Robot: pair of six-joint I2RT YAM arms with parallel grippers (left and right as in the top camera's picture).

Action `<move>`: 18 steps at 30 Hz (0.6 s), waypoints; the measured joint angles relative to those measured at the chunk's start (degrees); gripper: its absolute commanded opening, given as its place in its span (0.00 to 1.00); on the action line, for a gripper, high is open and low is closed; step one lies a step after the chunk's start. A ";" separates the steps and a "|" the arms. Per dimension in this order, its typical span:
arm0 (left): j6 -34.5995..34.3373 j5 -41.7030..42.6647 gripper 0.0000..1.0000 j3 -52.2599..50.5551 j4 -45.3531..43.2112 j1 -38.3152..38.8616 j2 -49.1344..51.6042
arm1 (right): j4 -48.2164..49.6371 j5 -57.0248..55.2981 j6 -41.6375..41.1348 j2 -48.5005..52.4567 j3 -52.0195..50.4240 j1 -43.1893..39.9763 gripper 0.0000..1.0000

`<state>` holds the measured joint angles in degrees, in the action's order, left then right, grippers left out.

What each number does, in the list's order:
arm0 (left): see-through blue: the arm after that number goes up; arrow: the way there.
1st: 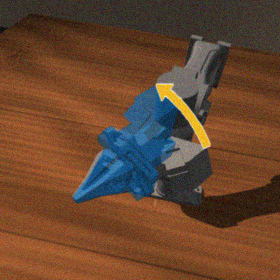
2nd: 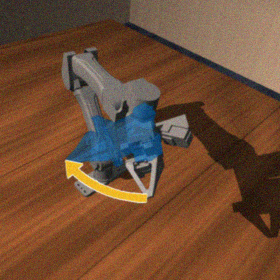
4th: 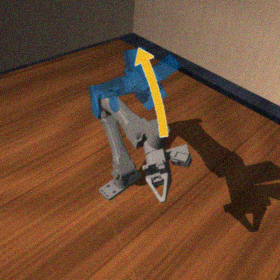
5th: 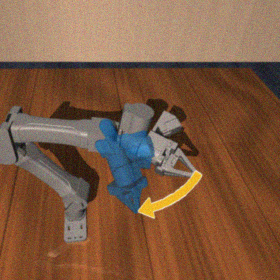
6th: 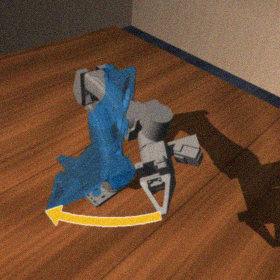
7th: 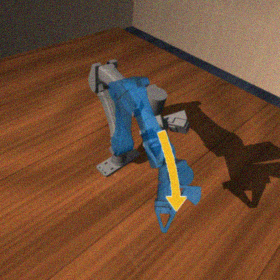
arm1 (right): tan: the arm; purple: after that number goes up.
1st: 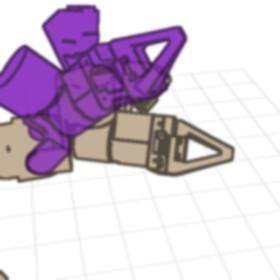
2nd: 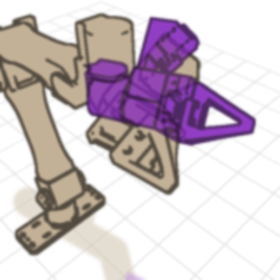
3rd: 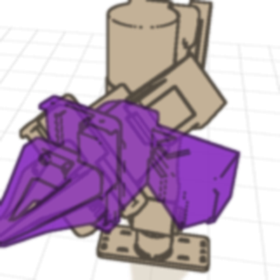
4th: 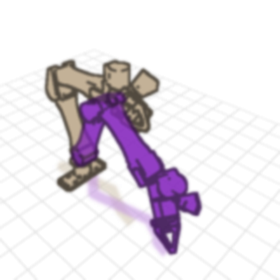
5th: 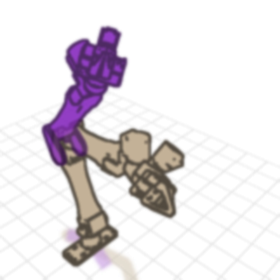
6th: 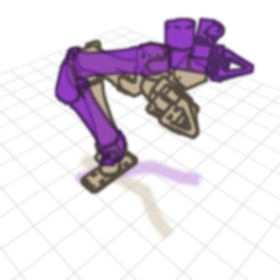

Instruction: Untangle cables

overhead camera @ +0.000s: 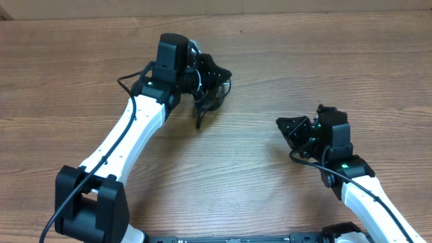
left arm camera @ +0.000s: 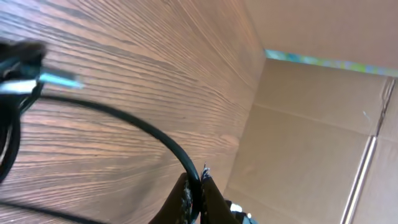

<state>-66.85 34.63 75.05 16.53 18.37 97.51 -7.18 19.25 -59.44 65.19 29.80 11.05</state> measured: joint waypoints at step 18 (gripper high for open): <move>10.64 -20.68 0.58 0.07 14.86 0.79 0.00 | 1.14 0.70 0.96 0.00 -0.15 4.46 0.40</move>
<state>-56.21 13.96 75.11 31.40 19.16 97.51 -6.04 19.94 -58.48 65.19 29.65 15.51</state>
